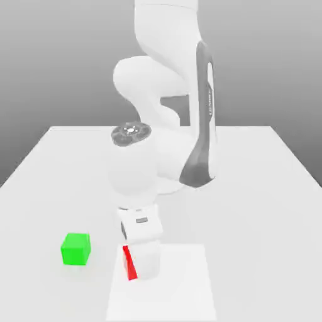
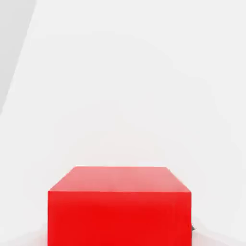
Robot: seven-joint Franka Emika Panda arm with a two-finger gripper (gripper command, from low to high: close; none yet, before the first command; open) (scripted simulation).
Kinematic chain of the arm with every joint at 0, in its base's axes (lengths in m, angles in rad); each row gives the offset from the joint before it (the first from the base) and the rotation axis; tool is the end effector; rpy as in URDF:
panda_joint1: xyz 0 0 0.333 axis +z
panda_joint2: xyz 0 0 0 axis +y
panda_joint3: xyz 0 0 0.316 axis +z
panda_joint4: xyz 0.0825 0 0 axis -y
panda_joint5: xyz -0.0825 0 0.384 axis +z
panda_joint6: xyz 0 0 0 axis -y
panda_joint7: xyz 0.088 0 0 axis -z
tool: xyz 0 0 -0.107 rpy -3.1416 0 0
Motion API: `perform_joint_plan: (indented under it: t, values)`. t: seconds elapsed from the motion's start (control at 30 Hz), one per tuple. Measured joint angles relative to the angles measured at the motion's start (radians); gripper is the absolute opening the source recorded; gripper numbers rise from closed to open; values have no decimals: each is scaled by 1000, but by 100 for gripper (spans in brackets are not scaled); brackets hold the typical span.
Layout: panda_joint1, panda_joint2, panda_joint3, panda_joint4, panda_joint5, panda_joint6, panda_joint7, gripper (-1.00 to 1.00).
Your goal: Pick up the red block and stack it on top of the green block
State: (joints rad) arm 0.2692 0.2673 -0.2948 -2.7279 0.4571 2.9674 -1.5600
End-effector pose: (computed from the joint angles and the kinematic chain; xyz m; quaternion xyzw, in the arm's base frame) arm 0.3801 -0.0506 0.1448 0.8543 0.5198 0.0003 0.0003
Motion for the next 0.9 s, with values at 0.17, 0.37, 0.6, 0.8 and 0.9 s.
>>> perform_joint_plan:
  t: [0.17, 0.37, 0.6, 0.8, 0.9]
  values:
    - [88, -100, -130, -20, -179, -67, 130, -100]
    - [105, -233, -203, -48, -407, -159, 299, -100]
    - [-33, -344, -308, -57, -547, -251, 121, -100]
    - [-125, -407, -401, -57, -635, -304, -69, -100]
    - [-97, -363, -419, -52, -544, -282, -149, -100]
